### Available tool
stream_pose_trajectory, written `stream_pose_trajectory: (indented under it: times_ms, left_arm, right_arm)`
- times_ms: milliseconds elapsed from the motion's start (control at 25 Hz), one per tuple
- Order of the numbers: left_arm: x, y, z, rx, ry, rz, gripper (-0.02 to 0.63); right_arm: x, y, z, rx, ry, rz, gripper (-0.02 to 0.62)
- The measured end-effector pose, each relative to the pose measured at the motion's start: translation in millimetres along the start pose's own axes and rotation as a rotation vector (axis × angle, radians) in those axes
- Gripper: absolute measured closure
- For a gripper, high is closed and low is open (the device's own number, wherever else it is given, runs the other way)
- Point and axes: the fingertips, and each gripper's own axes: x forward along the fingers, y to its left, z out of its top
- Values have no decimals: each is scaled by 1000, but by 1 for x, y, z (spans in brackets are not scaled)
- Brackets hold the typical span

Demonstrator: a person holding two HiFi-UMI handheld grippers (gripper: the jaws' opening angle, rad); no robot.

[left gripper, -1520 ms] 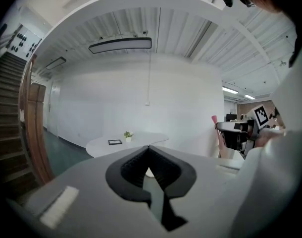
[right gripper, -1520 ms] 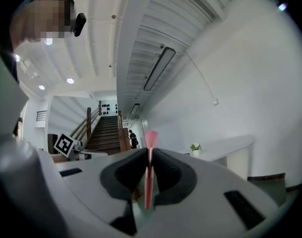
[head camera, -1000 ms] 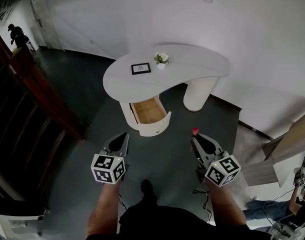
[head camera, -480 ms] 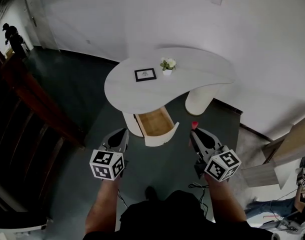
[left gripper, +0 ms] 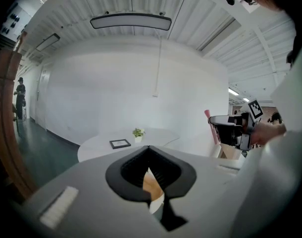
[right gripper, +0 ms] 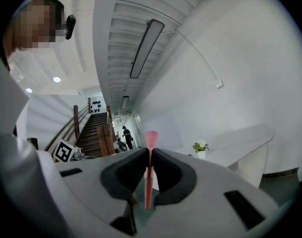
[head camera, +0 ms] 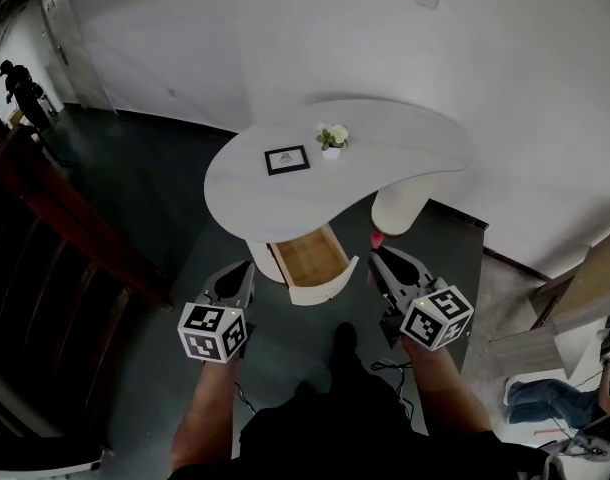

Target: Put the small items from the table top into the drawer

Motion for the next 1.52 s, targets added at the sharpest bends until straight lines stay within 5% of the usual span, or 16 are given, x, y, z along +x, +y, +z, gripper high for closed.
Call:
stream_pose_trajectory:
  times_ms: [760, 1080, 1520]
  left_arm:
    - [158, 8, 3, -63, 127, 98, 603]
    - [168, 23, -21, -104, 136, 102, 603]
    - [134, 59, -55, -130, 132, 13, 603]
  right_arm:
    - [116, -150, -16, 94, 135, 154, 543]
    - [142, -146, -46, 55, 224, 174, 543]
    - [145, -93, -80, 28, 284, 65, 543]
